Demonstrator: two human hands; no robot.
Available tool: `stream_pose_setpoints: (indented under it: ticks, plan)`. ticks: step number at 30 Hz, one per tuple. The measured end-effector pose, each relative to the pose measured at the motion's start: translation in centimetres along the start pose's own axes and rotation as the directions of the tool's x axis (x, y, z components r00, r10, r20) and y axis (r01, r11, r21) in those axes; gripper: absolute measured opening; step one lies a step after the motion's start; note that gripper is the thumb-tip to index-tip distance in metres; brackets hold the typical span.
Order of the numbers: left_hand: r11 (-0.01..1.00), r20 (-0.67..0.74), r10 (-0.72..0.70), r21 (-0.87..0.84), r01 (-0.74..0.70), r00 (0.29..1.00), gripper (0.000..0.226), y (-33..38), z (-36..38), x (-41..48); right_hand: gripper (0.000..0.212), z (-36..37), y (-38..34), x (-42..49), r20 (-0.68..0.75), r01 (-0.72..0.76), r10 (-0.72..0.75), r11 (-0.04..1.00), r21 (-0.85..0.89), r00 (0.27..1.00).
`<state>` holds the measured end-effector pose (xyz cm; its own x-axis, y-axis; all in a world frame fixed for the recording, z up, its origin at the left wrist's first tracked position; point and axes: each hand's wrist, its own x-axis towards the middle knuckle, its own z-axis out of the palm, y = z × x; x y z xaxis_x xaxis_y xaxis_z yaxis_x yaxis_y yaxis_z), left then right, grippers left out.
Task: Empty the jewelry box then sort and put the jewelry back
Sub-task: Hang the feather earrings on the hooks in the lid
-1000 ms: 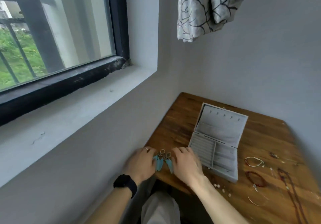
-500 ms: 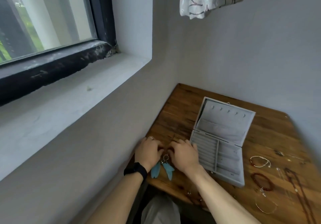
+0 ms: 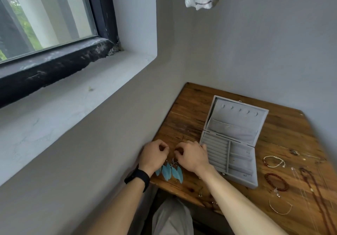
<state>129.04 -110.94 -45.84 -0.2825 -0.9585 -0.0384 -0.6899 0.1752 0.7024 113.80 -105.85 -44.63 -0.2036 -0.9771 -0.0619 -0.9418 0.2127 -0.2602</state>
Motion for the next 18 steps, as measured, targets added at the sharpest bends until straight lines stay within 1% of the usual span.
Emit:
stream_pose_setpoints:
  ticks: [3, 5, 7, 10, 14, 18]
  plan:
    - [0.980, 0.000, -0.075, -0.184, 0.074, 0.997, 0.006, 0.2, -0.1, -0.5, 0.024, 0.2, -0.2, 0.0, -0.016, 0.033, -0.033, 0.999, -0.010, 0.999]
    - [0.957, 0.015, -0.106, -0.272, 0.107, 0.994, 0.008, 0.2, -0.3, -0.8, 0.019, 0.3, -0.1, 0.1, -0.011, 0.051, -0.051, 0.998, 0.023, 0.999]
    - [0.937, 0.033, -0.122, -0.325, 0.126, 0.992, 0.008, 0.1, -0.7, -1.1, 0.015, 0.2, 0.2, 0.1, -0.004, 0.087, -0.088, 0.988, 0.130, 0.996]
    - [0.923, 0.066, -0.132, -0.355, 0.147, 0.989, 0.009, 0.6, -1.3, -1.5, 0.007, -0.5, 1.0, -0.5, -0.015, 0.095, -0.097, 0.910, 0.404, 0.995]
    - [0.914, 0.073, -0.078, -0.393, 0.101, 0.994, 0.010, 2.7, -1.7, -1.9, 0.006, -2.4, 2.1, -2.1, -0.094, 0.046, 0.015, 0.789, 0.613, 0.995]
    - [0.899, 0.083, 0.043, -0.437, -0.002, 0.996, 0.005, 5.8, -1.8, -2.1, 0.006, -5.1, 3.5, -3.8, -0.181, 0.067, 0.093, 0.691, 0.719, 0.979]
